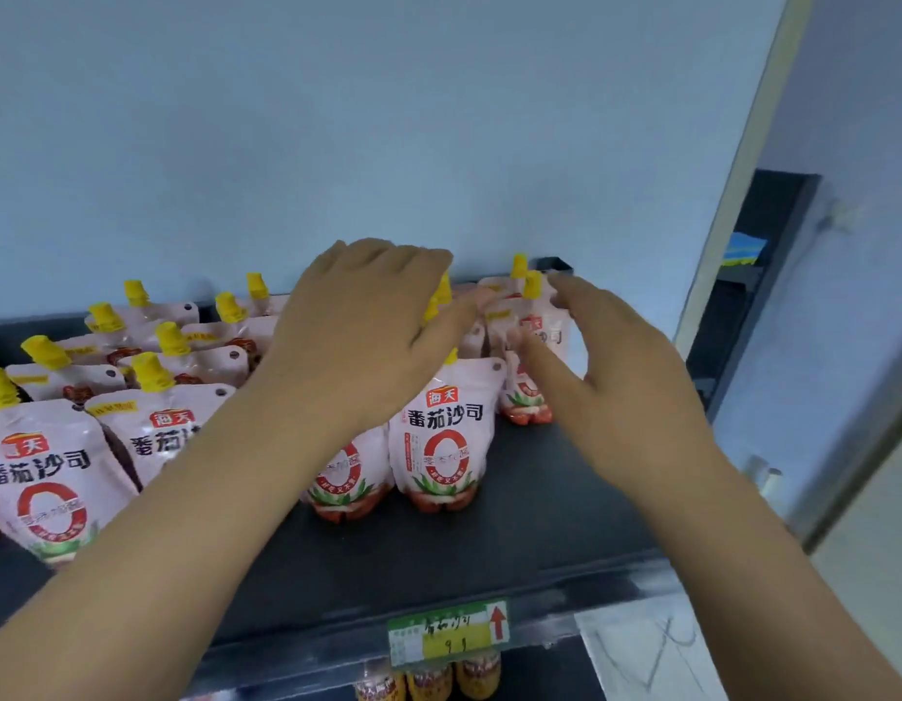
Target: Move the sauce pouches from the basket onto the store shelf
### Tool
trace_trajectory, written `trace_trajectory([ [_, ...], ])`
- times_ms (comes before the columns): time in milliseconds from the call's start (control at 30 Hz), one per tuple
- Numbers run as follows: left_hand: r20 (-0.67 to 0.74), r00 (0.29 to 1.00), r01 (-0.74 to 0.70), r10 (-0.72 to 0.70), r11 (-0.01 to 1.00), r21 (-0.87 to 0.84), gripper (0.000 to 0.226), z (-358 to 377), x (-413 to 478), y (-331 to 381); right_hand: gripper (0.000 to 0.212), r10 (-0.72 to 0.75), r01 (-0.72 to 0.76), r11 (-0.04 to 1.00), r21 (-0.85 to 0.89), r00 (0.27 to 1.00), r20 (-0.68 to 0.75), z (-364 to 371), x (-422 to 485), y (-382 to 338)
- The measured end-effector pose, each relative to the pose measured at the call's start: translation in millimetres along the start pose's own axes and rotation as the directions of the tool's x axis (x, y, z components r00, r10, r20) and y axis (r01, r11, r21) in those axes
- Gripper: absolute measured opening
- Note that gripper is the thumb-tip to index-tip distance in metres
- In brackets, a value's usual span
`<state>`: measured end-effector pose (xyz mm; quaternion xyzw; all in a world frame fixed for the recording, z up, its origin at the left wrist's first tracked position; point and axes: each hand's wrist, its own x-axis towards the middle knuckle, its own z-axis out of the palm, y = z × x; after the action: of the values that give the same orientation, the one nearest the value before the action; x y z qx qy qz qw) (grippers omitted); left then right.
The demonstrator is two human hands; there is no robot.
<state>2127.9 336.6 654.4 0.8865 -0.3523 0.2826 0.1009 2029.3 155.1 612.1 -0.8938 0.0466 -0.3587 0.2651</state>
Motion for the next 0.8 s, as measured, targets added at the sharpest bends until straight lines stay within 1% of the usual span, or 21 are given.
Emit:
trace_trajectory([
  [100,-0.025,0.997,-0.071,0.072,0.997,0.035,0.074,8,1,28,0.058,0.067,-0.078,0.973,-0.217,0.996,-0.061,-22,-24,20],
  [167,-0.038,0.993,-0.112,0.112,0.994,0.001,0.074,12,-1,56,0.065,0.113,-0.129,0.945,-0.299,0.991,-0.071,-43,-43,36],
  [233,-0.039,0.986,-0.165,0.162,0.984,-0.064,0.075,16,0,92,0.065,0.157,-0.181,0.923,-0.34,0.983,-0.097,-68,-63,54],
  [300,-0.041,0.97,-0.242,0.238,0.963,-0.122,0.075,19,0,136,0.064,0.201,-0.246,0.899,-0.362,0.967,-0.158,-99,-86,73],
  [433,-0.061,0.912,-0.409,0.405,0.891,-0.199,0.075,31,4,245,0.064,0.307,-0.402,0.83,-0.387,0.908,-0.286,-175,-144,117],
  [533,-0.098,0.852,-0.52,0.514,0.808,-0.279,0.071,43,3,344,0.064,0.372,-0.53,0.729,-0.433,0.838,-0.4,-242,-202,150],
  [600,-0.143,0.809,-0.58,0.57,0.737,-0.348,0.069,50,-4,417,0.063,0.408,-0.607,0.642,-0.469,0.788,-0.462,-289,-244,172],
  [700,-0.185,0.726,-0.67,0.663,0.62,-0.408,0.068,63,-26,528,0.063,0.454,-0.698,0.493,-0.52,0.716,-0.53,-358,-312,199],
  [800,-0.205,0.642,-0.728,0.739,0.502,-0.467,0.067,70,-58,634,0.065,0.498,-0.797,0.334,-0.503,0.602,-0.624,-425,-385,218],
])
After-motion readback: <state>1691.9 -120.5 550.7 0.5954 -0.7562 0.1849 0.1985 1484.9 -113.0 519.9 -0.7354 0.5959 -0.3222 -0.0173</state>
